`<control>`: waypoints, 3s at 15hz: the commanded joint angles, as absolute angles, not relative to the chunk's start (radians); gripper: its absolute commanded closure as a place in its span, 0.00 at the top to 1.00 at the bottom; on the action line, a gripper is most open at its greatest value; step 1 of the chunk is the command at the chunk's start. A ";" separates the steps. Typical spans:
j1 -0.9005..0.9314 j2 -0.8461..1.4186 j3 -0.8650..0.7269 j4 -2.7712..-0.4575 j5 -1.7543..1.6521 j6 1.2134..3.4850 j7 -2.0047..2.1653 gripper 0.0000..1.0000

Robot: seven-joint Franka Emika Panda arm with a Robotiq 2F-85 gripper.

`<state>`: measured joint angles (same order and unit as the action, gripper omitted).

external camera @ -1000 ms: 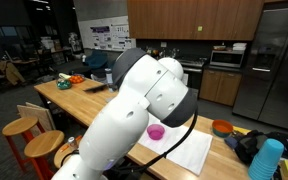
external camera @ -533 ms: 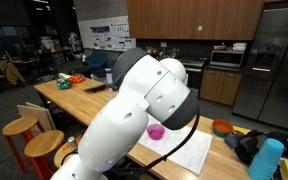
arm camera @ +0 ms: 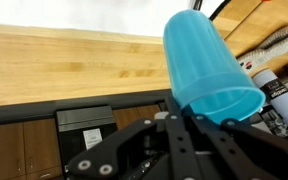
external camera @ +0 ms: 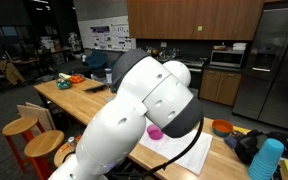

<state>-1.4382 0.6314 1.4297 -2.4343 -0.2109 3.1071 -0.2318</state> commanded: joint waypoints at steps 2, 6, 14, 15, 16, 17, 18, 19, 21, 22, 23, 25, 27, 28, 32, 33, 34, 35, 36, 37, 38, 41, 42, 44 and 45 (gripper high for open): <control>-1.501 0.603 1.442 -2.464 -0.217 3.122 -0.238 0.01; -1.543 0.604 1.434 -2.473 -0.221 3.165 -0.240 0.01; -1.650 0.552 1.436 -2.469 -0.226 3.153 -0.220 0.01; -1.660 0.533 1.435 -2.470 -0.222 3.158 -0.214 0.01; -1.673 0.521 1.438 -2.477 -0.218 3.158 -0.207 0.01; -1.684 0.506 1.438 -2.477 -0.216 3.156 -0.203 0.01; -1.696 0.491 1.441 -2.476 -0.214 3.149 -0.198 0.01; -1.705 0.472 1.441 -2.485 -0.210 3.159 -0.188 0.01; -1.719 0.449 1.438 -2.483 -0.208 3.146 -0.183 0.01; -1.725 0.433 1.437 -2.490 -0.205 3.146 -0.176 0.01; -1.730 0.424 1.438 -2.493 -0.204 3.144 -0.171 0.01; -1.735 0.407 1.434 -2.496 -0.199 3.139 -0.167 0.01; -1.741 0.401 1.433 -2.500 -0.195 3.133 -0.165 0.01; -1.740 0.404 1.431 -2.504 -0.194 3.138 -0.164 0.01; -1.735 0.407 1.425 -2.514 -0.193 3.157 -0.158 0.01; -1.738 0.412 1.425 -2.509 -0.194 3.152 -0.160 0.01; -1.741 0.417 1.426 -2.504 -0.197 3.148 -0.164 0.01; -1.741 0.413 1.426 -2.512 -0.195 3.157 -0.159 0.01; -1.741 0.418 1.423 -2.510 -0.195 3.154 -0.161 0.01; -1.739 0.417 1.419 -2.509 -0.195 3.152 -0.161 0.01; -1.738 0.415 1.414 -2.514 -0.194 3.156 -0.158 0.01; -1.722 0.435 1.402 -2.504 -0.201 3.147 -0.173 0.05; -1.722 0.435 1.401 -2.505 -0.201 3.147 -0.173 0.05; -1.722 0.435 1.401 -2.505 -0.201 3.147 -0.173 0.05; -1.722 0.435 1.401 -2.505 -0.201 3.147 -0.173 0.05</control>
<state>-1.7299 0.4365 1.4075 -2.5060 -0.2080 3.1433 -0.1674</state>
